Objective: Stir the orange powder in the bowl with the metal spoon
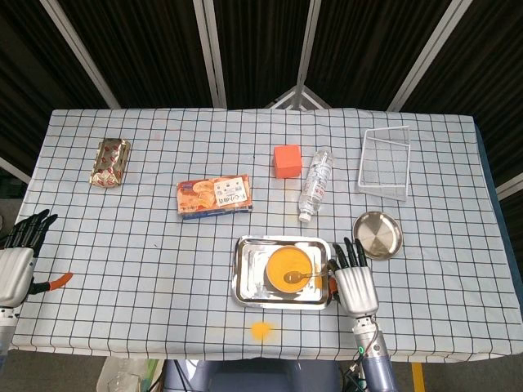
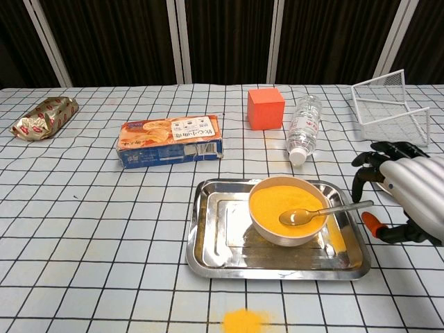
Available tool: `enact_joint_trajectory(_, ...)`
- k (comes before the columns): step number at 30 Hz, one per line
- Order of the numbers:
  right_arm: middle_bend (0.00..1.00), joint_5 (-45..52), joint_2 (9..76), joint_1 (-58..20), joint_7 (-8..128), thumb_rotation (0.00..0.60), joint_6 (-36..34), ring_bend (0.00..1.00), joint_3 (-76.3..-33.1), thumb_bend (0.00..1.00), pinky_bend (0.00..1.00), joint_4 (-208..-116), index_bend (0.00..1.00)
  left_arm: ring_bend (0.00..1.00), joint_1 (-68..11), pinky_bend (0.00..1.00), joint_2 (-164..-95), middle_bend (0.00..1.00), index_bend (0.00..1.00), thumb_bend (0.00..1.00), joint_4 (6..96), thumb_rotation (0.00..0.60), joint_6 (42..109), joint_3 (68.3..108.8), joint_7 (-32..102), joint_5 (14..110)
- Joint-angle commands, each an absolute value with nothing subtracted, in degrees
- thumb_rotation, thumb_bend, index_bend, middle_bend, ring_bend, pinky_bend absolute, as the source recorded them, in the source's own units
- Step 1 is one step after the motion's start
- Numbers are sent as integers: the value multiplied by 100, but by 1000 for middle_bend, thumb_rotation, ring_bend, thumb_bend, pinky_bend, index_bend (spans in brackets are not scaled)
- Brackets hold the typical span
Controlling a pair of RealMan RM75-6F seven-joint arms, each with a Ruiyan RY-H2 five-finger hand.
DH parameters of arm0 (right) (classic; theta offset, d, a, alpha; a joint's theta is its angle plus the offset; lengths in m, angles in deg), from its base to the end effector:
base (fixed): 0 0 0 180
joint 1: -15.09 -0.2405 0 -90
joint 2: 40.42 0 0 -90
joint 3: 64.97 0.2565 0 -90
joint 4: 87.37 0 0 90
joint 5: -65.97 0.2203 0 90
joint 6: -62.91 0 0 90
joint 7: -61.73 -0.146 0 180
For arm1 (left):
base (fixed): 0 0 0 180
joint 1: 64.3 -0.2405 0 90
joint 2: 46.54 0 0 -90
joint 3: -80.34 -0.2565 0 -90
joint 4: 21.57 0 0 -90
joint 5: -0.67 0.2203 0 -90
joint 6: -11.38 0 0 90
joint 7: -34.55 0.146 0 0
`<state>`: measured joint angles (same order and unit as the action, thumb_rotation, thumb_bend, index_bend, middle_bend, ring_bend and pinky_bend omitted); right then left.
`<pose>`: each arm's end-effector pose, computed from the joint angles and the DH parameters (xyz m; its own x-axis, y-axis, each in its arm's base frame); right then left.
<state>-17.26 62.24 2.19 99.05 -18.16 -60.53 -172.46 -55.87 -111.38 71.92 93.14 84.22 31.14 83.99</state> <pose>-0.1949 -0.2102 -0.0472 0.4920 -0.0276 0.8702 -0.8633 -0.1446 0.4835 -0.3055 0.2066 0.1409 0.3042 0.0241 0.9523 0.9525 -0.0236 -0.3036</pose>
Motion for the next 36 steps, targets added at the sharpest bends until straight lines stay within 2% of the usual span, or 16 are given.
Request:
enact_joint_trajectory(1,201,-1741,6244,215,9887,600,-1825,0,-6060,473,0,-17221,519,0,-5588,0,-11137,0,0,20,7193,600,9312,8422,3112,8394)
enact_joint_trajectory(20,201,-1700,6175,227,9965,600,-1831,0,-6086,473,0,-17350,508,0,-5588,0,-11134,0,0,20,7201,600,9309,8420,3120,8393)
enact_joint_trajectory(23,201,-1685,6134,233,10101,600,-1835,0,-6096,472,0,-17432,465,0,-5588,0,-11135,0,0,20,7200,600,9309,8420,3117,8396)
enact_joint_trajectory(27,202,-1565,6021,238,10337,600,-1794,0,-6073,454,0,-17689,335,0,-5589,0,-11133,0,0,20,7201,600,9314,8419,3110,8402)
enact_joint_trajectory(36,188,-1244,5674,230,10814,600,-1667,0,-6052,438,0,-18466,285,0,-5591,0,-11134,0,0,20,7200,600,9320,8420,3099,8406)
